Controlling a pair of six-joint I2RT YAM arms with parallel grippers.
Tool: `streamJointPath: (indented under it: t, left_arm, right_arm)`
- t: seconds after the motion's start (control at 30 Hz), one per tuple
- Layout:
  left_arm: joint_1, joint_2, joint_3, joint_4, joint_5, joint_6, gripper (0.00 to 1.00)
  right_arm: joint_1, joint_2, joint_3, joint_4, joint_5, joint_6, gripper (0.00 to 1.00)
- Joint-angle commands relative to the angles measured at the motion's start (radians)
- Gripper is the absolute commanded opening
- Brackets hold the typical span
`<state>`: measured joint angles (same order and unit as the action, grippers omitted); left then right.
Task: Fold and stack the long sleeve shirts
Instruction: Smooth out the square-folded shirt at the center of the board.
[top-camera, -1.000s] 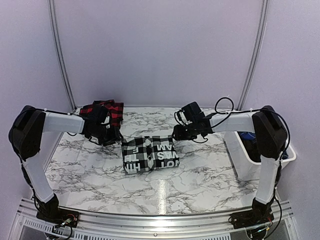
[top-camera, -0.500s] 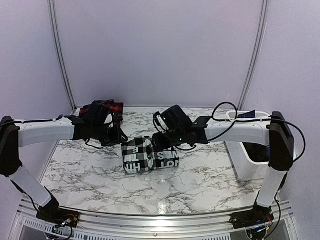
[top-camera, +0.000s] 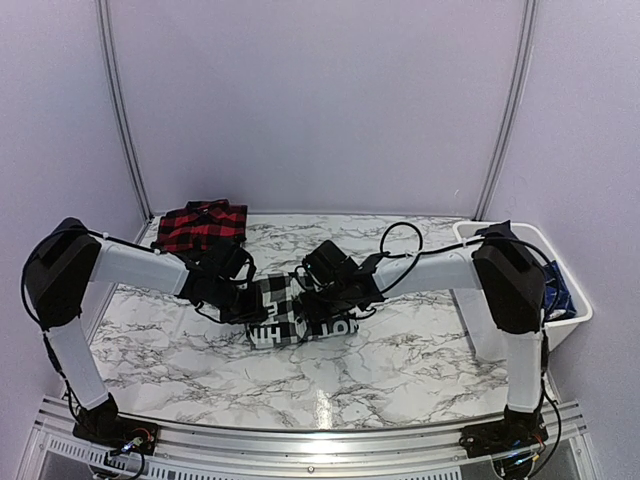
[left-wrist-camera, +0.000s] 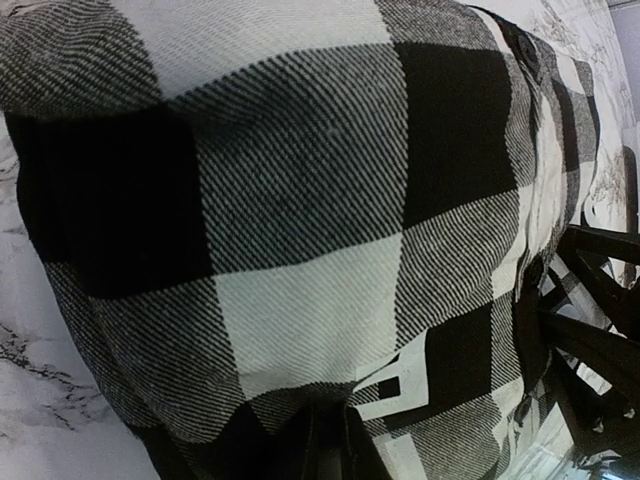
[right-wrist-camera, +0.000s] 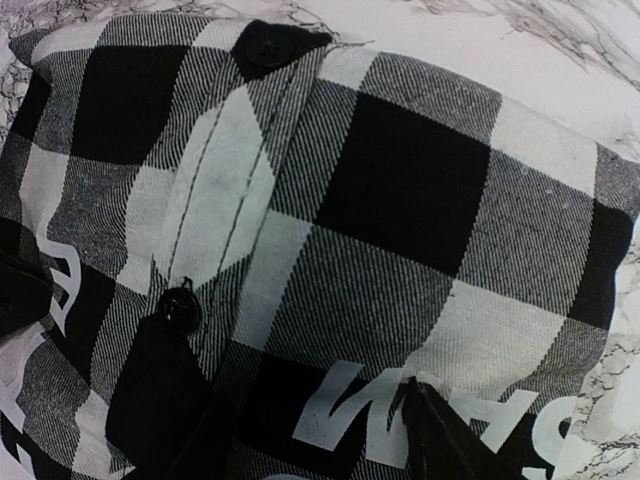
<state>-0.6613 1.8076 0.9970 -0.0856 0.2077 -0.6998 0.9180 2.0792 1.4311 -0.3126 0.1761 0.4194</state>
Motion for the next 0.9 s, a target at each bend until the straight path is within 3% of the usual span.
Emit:
streamJointPath:
  t: [0.0, 0.13, 0.43, 0.7, 0.87]
  left_arm:
    - [0.003, -0.047, -0.038, -0.009, -0.038, 0.000, 0.11]
    - [0.002, -0.105, -0.012, -0.043, -0.045, 0.007, 0.11]
    - [-0.011, -0.136, 0.053, -0.080, -0.039, 0.008, 0.11]
    - [-0.010, -0.122, 0.073, -0.078, -0.019, 0.008, 0.11]
    - [-0.011, -0.114, 0.084, -0.080, -0.023, 0.011, 0.11]
  right_arm:
    - [-0.003, -0.091, 0.000, -0.028, 0.041, 0.011, 0.60]
    - [-0.002, -0.187, -0.012, -0.056, 0.062, 0.015, 0.59]
    - [0.016, -0.318, -0.196, -0.006, 0.007, 0.075, 0.32]
    - [0.024, -0.269, -0.350, 0.074, -0.036, 0.132, 0.29]
    - [0.033, -0.266, -0.360, 0.062, -0.031, 0.143, 0.29]
